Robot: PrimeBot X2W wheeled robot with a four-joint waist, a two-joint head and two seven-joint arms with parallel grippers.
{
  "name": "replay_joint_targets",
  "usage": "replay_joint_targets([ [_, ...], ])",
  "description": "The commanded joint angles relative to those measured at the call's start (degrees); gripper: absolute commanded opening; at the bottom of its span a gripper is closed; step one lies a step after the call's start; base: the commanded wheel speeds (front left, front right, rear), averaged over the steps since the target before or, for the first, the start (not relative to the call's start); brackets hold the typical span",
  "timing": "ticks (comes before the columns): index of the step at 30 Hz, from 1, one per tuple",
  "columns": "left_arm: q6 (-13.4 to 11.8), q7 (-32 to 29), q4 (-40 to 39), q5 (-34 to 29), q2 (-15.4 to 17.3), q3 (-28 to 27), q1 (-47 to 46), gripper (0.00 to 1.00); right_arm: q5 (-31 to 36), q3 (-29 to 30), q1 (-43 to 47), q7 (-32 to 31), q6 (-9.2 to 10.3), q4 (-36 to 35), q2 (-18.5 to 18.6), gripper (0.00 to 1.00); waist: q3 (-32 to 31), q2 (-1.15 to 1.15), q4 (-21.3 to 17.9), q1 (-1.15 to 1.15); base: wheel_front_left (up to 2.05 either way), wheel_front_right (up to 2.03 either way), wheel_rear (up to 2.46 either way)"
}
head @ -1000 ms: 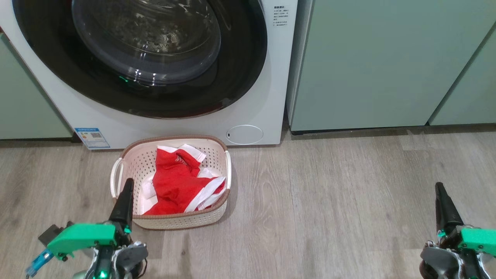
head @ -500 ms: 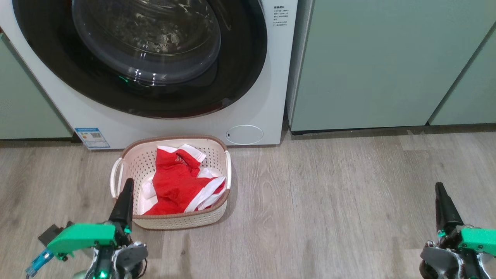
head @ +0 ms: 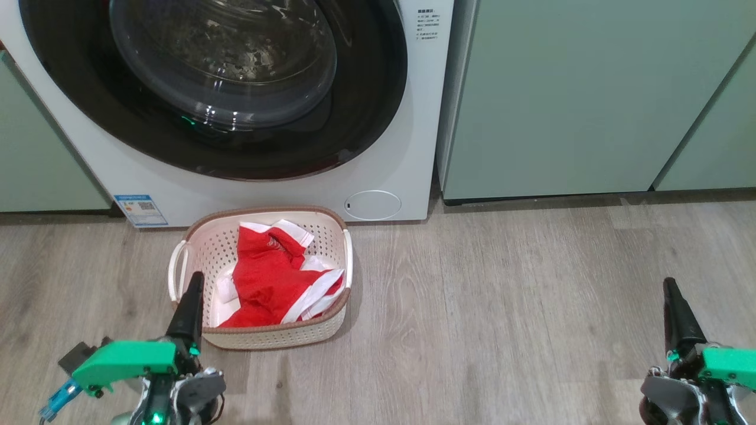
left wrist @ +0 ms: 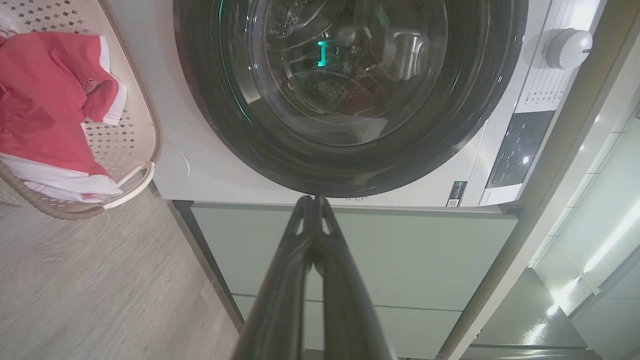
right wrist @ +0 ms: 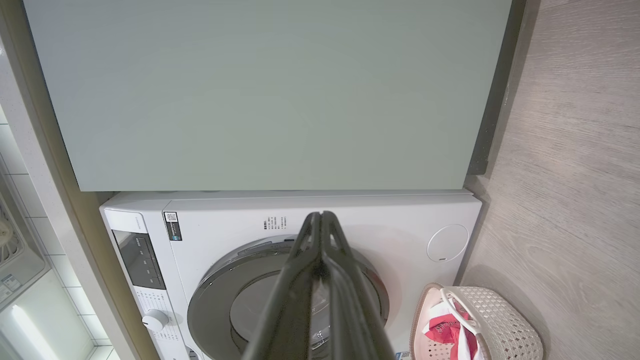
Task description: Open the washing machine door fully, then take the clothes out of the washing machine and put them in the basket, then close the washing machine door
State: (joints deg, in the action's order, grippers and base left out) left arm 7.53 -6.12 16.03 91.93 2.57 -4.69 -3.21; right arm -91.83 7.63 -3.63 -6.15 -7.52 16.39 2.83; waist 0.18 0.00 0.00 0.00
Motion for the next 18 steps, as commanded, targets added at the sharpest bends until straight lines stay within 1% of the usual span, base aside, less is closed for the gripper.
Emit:
replay_joint_targets([
  [1,-0.04,-0.36,-2.00,0.24,0.31,-1.84,-2.98,0.00,-0.34,-1.11,-2.56,-0.34,0.03,-2.36,0.05,0.00,0.00,0.00,0.00,0.00,0.00,0.00,0.00],
  [18,-0.04,-0.36,-2.00,0.24,0.31,-1.83,-2.98,0.00,-0.34,-1.11,-2.56,-0.34,0.03,-2.36,0.05,0.00,0.00,0.00,0.00,0.00,0.00,0.00,0.00],
])
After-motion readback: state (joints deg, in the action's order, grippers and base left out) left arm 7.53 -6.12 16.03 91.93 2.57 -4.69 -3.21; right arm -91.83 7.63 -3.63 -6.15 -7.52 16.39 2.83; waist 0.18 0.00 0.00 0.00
